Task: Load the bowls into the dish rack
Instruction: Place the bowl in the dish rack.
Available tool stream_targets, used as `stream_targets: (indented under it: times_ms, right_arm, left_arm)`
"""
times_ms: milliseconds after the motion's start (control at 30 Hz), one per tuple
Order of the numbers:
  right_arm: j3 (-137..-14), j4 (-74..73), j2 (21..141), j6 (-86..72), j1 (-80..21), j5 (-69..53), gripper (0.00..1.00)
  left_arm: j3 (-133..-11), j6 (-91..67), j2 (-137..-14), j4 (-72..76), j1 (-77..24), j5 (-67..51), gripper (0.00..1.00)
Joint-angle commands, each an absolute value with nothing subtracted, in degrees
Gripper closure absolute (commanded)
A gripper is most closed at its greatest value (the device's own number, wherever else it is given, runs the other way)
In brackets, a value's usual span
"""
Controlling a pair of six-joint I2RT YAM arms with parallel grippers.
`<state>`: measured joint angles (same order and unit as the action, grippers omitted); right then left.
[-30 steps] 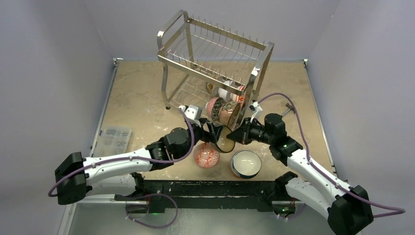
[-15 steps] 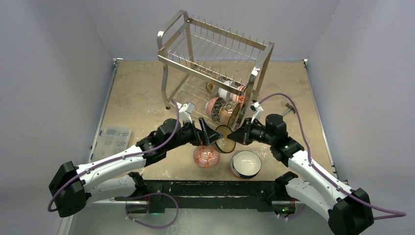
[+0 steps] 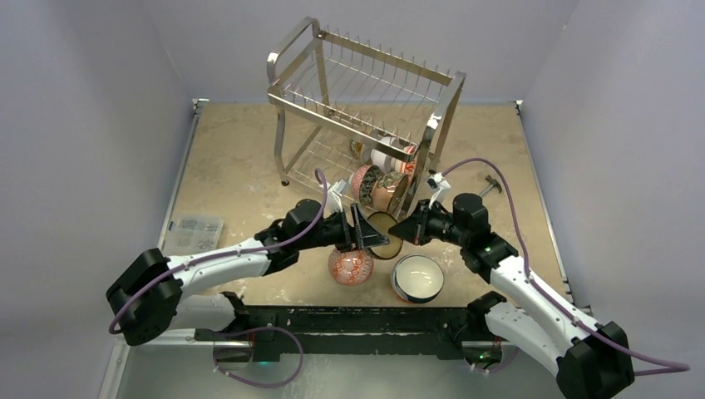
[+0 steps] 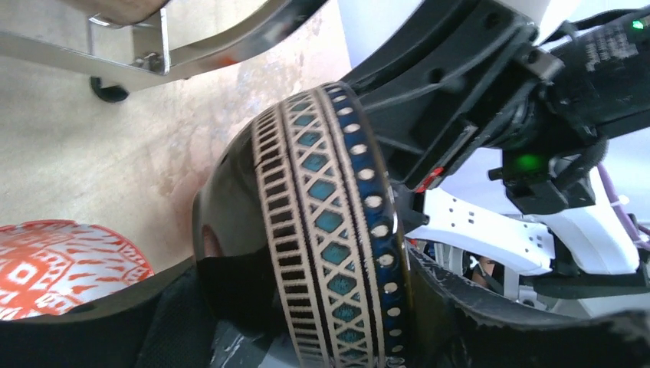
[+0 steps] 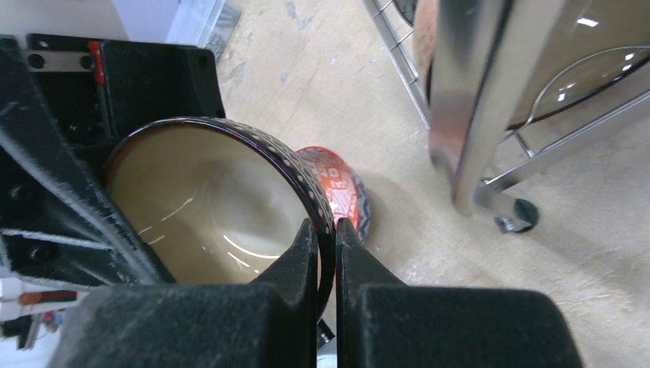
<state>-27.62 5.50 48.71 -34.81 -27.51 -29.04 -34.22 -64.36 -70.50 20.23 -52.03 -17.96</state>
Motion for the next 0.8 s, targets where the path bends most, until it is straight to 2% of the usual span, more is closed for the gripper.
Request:
stream_targets:
  times_ms: [0, 67, 200, 300, 367, 500, 633, 767]
  right_arm:
    - [-29.7, 8.8, 47.2, -35.6, -27.4, -29.4, 1.00]
    - [-29.7, 8.5, 47.3, -35.7, -27.4, -29.2, 0.96]
    - [-29.7, 7.8, 47.0, -35.9, -27.4, -29.2, 0.65]
    - [-29.9, 6.7, 46.3, -36.0, -27.4, -28.1, 0.42]
    - [-29.9, 6.3, 45.9, -36.1, -27.4, -27.4, 0.33]
    - [-29.8, 5.9, 45.8, -36.1, -27.4, -27.2, 0.27]
    - [-29.9, 4.9, 45.6, -35.7, -27.5, -27.3, 0.24]
    - [-30.0, 4.2, 45.2, -35.6, -27.4, -26.7, 0.22]
  left_arm:
    - [-33.5, -67.9, -71.6, 27.4, -52.2, -21.9, 0.43]
    - [-32.7, -68.8, -71.5, 28.1, -51.3, -22.1, 0.52]
    - [-31.3, -69.6, -70.4, 28.8, -47.1, -23.3, 0.68]
    - [-30.6, -68.8, -69.4, 28.6, -41.8, -25.2, 0.74]
    - [-31.0, -66.4, -69.0, 26.6, -37.1, -26.5, 0.77]
    - [-36.5, -55.6, -69.7, 16.1, -28.0, -26.7, 0.84]
    - [-46.1, -42.2, -73.4, 2.4, -22.7, -20.0, 1.00]
    - [-52.8, -34.4, -76.7, -2.5, -22.6, -8.7, 1.00]
